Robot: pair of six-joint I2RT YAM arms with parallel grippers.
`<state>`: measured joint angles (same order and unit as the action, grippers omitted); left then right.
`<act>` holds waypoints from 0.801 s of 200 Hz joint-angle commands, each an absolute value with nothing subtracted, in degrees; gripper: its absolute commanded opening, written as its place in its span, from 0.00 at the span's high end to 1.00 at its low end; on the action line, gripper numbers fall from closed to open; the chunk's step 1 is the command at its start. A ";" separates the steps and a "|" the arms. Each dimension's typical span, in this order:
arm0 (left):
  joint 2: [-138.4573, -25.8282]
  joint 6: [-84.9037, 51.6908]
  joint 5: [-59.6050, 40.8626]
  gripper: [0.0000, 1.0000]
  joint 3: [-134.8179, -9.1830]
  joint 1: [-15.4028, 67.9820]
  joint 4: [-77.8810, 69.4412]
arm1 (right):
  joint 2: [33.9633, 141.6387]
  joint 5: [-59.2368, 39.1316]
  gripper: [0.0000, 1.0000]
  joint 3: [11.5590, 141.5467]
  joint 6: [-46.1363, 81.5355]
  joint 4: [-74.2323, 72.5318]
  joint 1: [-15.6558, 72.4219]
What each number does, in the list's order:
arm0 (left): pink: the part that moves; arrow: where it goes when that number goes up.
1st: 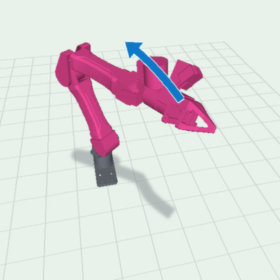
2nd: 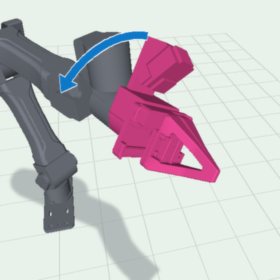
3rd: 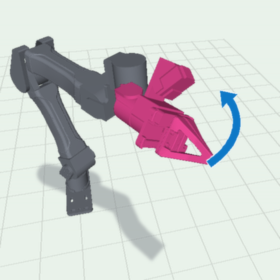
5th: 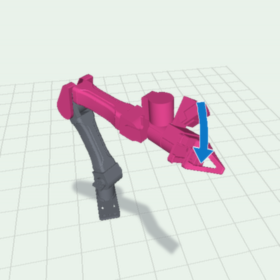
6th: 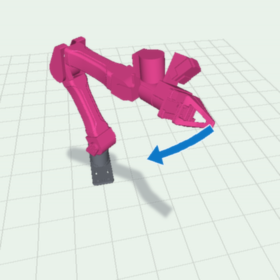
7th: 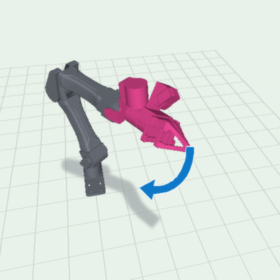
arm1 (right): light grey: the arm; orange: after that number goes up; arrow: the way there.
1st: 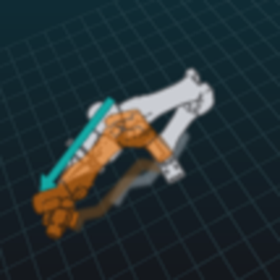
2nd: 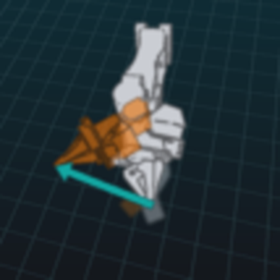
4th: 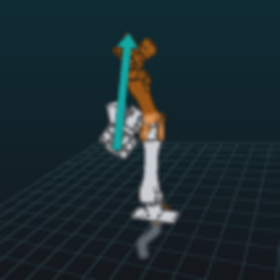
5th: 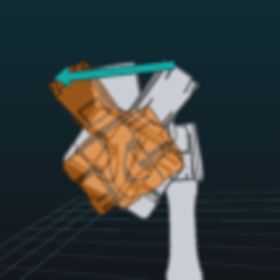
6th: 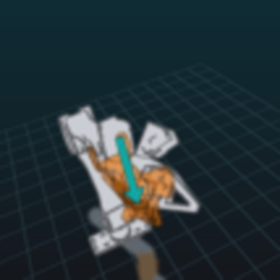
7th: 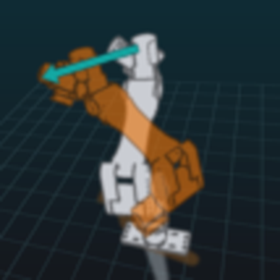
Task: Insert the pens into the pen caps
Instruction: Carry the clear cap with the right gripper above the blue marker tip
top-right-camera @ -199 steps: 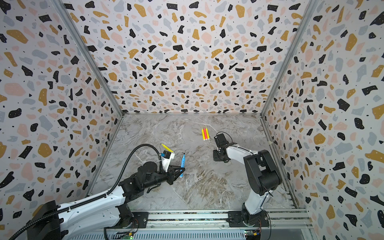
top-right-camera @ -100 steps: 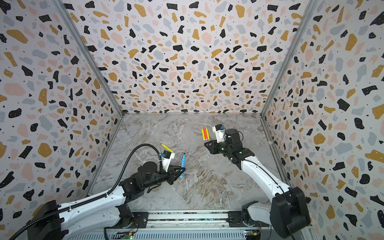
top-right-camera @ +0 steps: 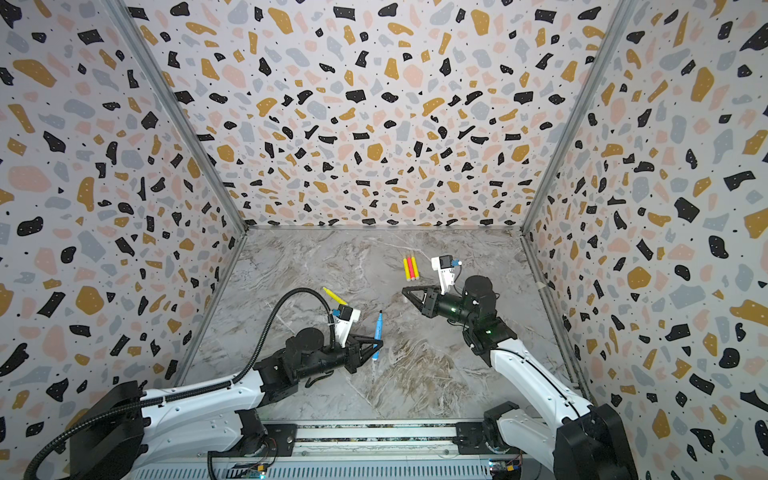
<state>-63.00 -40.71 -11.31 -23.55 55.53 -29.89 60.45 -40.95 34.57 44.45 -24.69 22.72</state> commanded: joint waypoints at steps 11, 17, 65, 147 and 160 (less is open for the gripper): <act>-65.49 -42.45 -10.03 1.00 -26.35 57.52 -37.38 | 57.59 -40.64 0.98 32.73 50.10 -34.01 23.19; -66.03 -42.50 -9.94 1.00 -26.74 57.77 -37.68 | 57.46 -40.54 0.98 32.35 50.49 -34.71 23.29; -68.46 -42.82 -9.67 1.00 -28.60 59.28 -39.00 | 57.38 -39.38 0.97 30.27 52.24 -37.78 24.03; -68.99 -43.29 -8.96 1.00 -29.01 60.55 -39.81 | 58.12 -37.42 0.97 28.74 53.52 -40.59 26.45; -69.02 -43.23 -8.86 1.00 -29.01 60.64 -39.82 | 57.98 -37.26 0.97 28.74 53.52 -40.54 26.54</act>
